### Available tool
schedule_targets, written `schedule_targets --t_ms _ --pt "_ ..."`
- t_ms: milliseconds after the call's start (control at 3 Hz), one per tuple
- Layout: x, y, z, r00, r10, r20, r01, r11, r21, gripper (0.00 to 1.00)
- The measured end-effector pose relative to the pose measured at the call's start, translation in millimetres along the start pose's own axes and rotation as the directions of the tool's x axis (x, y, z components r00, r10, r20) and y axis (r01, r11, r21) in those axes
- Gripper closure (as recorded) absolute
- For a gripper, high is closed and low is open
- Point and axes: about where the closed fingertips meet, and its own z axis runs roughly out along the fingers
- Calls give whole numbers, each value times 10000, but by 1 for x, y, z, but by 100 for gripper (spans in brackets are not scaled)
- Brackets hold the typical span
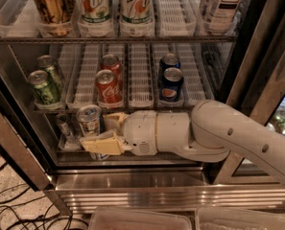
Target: Pick redbull can from bottom shelf of fridge
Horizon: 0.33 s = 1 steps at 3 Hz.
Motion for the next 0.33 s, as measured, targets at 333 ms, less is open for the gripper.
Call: schedule_targets --t_ms 333 --pt "-2 1 0 10000 -44 -35 44 10000 5 100"
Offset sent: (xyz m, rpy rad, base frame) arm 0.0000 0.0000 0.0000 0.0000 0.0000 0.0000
